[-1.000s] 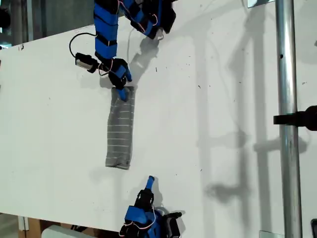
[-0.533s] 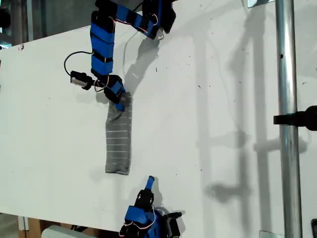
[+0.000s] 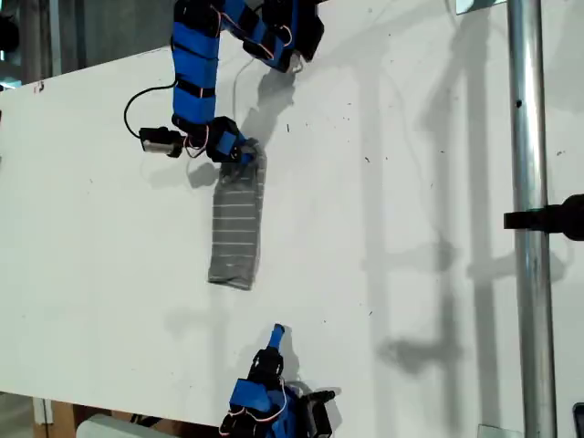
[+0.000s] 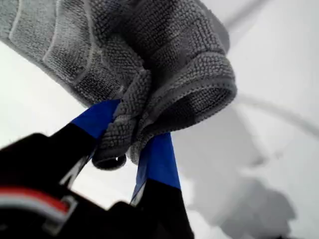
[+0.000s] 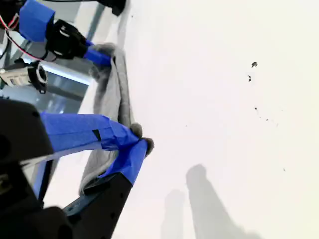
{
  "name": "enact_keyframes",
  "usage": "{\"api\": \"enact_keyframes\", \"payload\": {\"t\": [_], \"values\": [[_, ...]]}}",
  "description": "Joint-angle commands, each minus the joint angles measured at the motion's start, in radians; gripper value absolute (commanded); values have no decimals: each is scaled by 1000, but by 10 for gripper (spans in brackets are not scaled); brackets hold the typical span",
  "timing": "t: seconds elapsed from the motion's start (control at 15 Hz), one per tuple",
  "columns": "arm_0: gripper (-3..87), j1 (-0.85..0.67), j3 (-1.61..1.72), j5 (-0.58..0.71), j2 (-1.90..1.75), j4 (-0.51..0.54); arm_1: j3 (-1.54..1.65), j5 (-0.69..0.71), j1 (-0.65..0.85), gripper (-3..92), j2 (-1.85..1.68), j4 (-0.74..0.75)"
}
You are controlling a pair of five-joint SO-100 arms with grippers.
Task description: Grasp corners of a towel and fold twice.
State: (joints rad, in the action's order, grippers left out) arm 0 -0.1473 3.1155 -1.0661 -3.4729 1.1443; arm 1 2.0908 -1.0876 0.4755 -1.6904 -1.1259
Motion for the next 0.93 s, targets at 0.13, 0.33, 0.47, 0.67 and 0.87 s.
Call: {"api": "enact_keyframes", "payload": {"t": [0.13,0.33,0.47,0.67,0.87], "values": [[-18,-9,8,-5,-2,3,-77,-166,-179,-2,-666,-534],[-18,-17,8,3,-2,3,-196,-84,-204,-2,-436,-204],[-18,3,8,-8,-2,5,-238,-67,-201,-2,-169,28],[-18,3,8,-6,-2,5,-341,-66,-230,-2,84,242],[-18,5,8,-6,-2,5,-348,-78,-247,121,61,364]]}}
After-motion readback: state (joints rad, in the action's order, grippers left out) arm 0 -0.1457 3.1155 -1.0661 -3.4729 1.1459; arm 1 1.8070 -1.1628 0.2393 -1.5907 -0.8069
